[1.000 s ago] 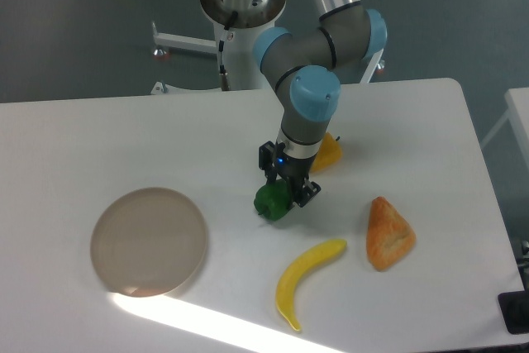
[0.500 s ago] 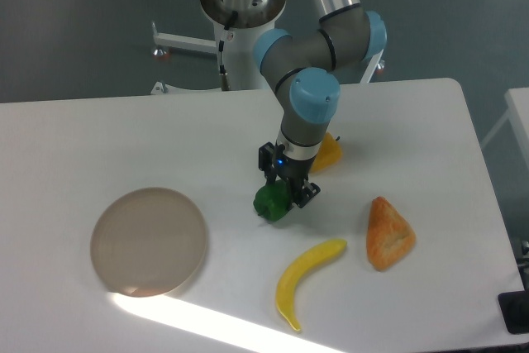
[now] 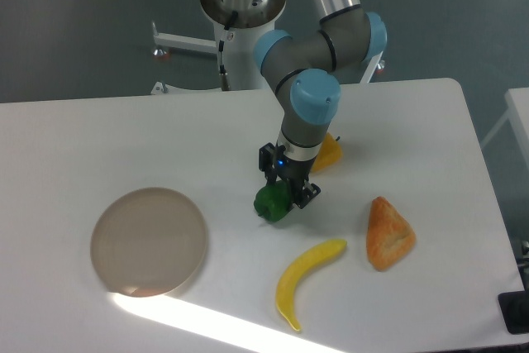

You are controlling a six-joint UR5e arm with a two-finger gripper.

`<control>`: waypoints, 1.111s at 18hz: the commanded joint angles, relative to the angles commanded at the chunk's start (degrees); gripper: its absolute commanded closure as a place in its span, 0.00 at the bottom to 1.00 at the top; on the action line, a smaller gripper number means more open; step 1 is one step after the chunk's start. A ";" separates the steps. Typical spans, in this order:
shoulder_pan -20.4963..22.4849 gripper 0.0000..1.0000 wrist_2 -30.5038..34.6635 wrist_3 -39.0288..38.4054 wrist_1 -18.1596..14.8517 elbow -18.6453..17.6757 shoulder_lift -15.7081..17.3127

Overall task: Place the green pepper on the table
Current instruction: 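Open the gripper and raise it away from the green pepper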

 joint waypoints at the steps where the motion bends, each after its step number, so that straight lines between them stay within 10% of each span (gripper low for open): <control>1: 0.00 0.15 0.00 0.00 0.00 0.00 0.00; 4: 0.09 0.01 0.00 0.00 0.00 0.09 0.00; 13: 0.96 0.00 0.00 -0.18 0.00 1.40 0.53; 20: 4.92 0.00 1.92 0.70 -0.26 11.58 -3.24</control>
